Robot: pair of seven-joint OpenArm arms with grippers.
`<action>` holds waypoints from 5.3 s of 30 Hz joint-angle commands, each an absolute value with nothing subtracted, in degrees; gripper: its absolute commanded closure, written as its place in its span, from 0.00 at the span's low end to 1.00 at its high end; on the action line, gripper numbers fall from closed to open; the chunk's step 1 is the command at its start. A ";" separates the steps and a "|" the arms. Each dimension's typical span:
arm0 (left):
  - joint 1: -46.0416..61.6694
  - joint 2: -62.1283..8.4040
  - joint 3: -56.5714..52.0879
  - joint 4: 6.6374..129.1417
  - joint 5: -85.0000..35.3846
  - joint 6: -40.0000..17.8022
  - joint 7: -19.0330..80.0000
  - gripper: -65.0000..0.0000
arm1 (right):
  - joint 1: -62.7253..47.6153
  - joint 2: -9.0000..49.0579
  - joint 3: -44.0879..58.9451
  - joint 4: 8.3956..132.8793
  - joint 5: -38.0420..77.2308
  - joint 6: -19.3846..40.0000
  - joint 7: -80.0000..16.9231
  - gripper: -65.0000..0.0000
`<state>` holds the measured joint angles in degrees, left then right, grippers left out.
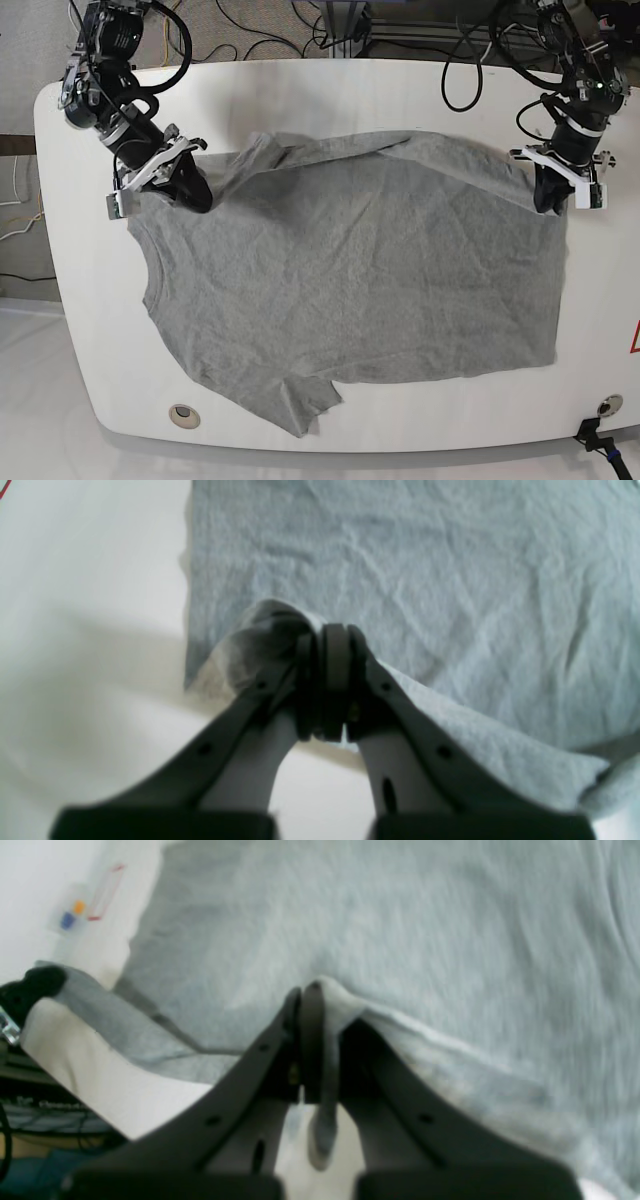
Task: Fold the T-shirt properly
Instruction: 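Swing both grippers forward, laying the held edge over the shirt, then open both grippers and raise them off the folded edge, then grasp the folded edge of the shirt with both grippers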
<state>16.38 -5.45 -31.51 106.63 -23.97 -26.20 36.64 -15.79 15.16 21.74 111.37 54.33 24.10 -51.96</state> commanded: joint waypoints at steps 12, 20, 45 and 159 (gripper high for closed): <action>7.43 -6.55 -33.19 102.90 -24.48 -26.07 35.03 1.00 | -3.38 16.40 20.00 95.96 55.43 24.75 -51.03 1.00; 4.09 -7.69 -32.84 97.80 -24.48 -26.07 34.86 1.00 | 3.65 16.40 16.40 87.96 54.81 24.48 -51.03 1.00; -5.23 -10.95 -31.69 80.84 -24.40 -26.07 34.77 1.00 | 13.93 15.87 13.76 73.54 44.79 24.92 -46.64 1.00; 13.05 -13.85 -29.14 73.45 -1.27 -26.24 11.30 1.00 | -14.90 17.10 21.76 85.32 10.95 27.03 -28.00 1.00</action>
